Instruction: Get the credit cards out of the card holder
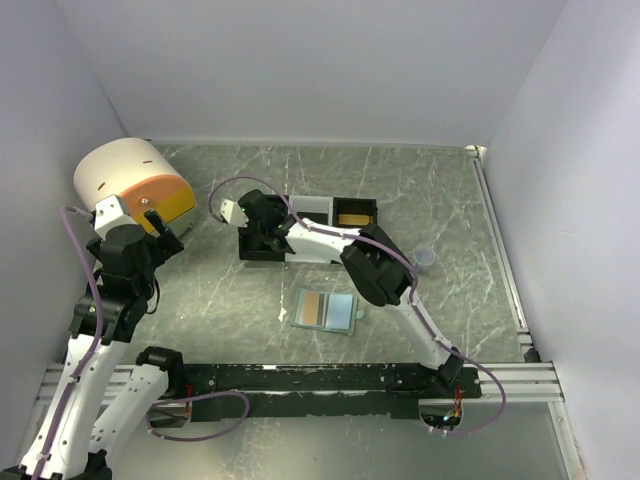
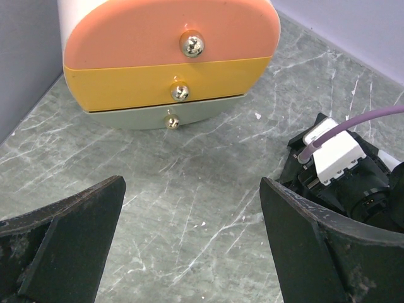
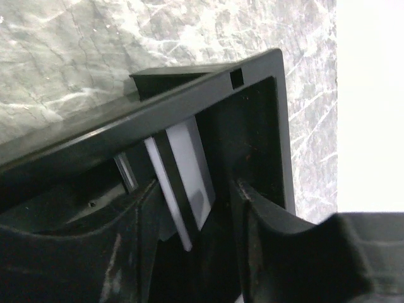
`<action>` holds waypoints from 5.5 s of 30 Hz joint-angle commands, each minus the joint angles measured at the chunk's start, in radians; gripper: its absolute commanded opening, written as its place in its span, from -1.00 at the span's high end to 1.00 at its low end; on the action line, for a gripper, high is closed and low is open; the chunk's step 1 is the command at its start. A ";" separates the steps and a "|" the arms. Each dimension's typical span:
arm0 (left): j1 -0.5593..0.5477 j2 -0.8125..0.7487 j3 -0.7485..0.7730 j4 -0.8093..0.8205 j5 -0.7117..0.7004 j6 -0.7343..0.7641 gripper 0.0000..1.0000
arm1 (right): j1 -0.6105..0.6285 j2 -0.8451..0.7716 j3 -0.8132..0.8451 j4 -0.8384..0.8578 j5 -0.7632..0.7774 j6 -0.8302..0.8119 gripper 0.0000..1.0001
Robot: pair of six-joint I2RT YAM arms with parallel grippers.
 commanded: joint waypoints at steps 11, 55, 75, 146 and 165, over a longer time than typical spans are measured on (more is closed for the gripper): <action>0.004 0.013 -0.002 0.008 0.019 0.019 -0.99 | -0.023 -0.070 -0.007 -0.064 -0.127 0.100 -0.20; 0.004 0.045 0.006 -0.022 0.002 0.007 -0.99 | -0.019 -1.123 -1.065 -0.185 -0.124 1.450 -0.29; 0.004 0.067 0.007 -0.032 -0.010 0.003 -1.00 | 0.119 -0.873 -0.986 -0.208 0.001 1.531 -0.28; 0.004 0.053 0.001 -0.022 0.011 0.015 -1.00 | 0.218 -0.632 -0.851 -0.292 0.081 1.633 -0.27; 0.004 0.064 0.002 -0.021 0.022 0.019 -0.99 | 0.203 -0.686 -0.897 -0.200 -0.020 1.609 -0.26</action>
